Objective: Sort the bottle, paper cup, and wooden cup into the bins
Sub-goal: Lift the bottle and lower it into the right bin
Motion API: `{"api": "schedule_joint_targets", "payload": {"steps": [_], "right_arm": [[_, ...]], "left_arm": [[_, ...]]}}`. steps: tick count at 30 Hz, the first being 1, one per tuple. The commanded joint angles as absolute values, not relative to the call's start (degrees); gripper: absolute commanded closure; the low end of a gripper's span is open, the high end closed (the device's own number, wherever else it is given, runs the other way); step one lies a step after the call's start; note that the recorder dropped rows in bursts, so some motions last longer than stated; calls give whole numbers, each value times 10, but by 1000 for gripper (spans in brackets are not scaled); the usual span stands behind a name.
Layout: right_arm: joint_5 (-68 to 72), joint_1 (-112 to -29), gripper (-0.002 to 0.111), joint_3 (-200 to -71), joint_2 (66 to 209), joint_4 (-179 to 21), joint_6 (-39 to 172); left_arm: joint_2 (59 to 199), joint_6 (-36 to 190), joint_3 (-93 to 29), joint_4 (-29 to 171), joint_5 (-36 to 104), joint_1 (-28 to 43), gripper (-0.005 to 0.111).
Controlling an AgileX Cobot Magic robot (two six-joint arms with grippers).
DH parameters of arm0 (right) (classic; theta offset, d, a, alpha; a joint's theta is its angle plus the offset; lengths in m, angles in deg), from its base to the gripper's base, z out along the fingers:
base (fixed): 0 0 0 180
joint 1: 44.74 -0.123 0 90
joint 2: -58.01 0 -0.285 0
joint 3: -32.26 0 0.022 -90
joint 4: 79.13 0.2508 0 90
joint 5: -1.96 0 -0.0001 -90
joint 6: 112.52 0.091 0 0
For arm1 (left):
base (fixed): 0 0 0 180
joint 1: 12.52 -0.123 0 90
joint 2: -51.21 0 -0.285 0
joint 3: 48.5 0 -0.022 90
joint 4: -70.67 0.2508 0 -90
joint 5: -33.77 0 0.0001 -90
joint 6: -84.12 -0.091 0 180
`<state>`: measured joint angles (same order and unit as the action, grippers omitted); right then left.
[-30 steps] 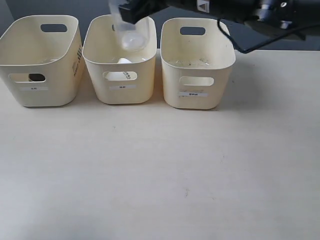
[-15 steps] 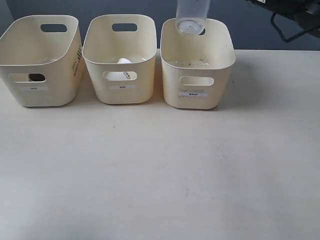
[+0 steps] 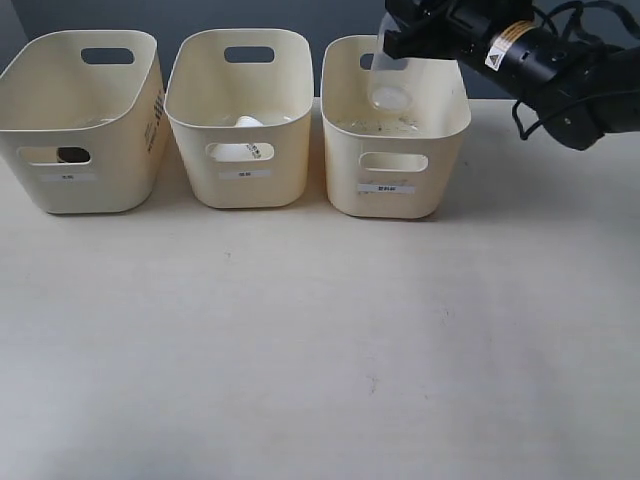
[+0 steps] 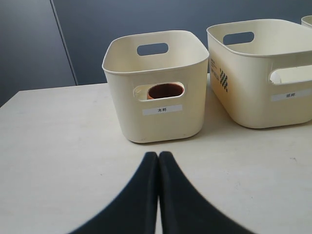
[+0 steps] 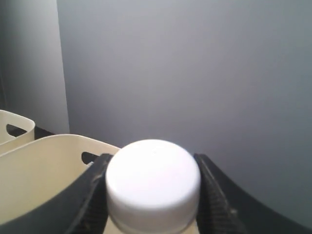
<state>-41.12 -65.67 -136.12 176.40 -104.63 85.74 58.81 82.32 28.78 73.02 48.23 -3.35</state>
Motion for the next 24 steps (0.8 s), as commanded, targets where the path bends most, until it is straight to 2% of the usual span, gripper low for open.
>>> {"api": "schedule_joint_targets", "payload": {"steps": [1,13,15,20,24], "right_arm": [[-402,-654,109,-1383,1803,-1038,850],[-410,-654,109,-1383,1864,-1022,836],[-410,-654,103,-1383,1869,-1022,836],[-400,-654,69,-1383,1873,-1022,836],[-394,-654,59,-1383,1873,-1022,836]], "left_arm": [[590,825,287,731,474,-32,107],[590,825,287,731,474,-32,107],[590,825,287,731,474,-32,107],[590,825,287,731,474,-32,107],[590,825,287,731,474,-32,107]]}}
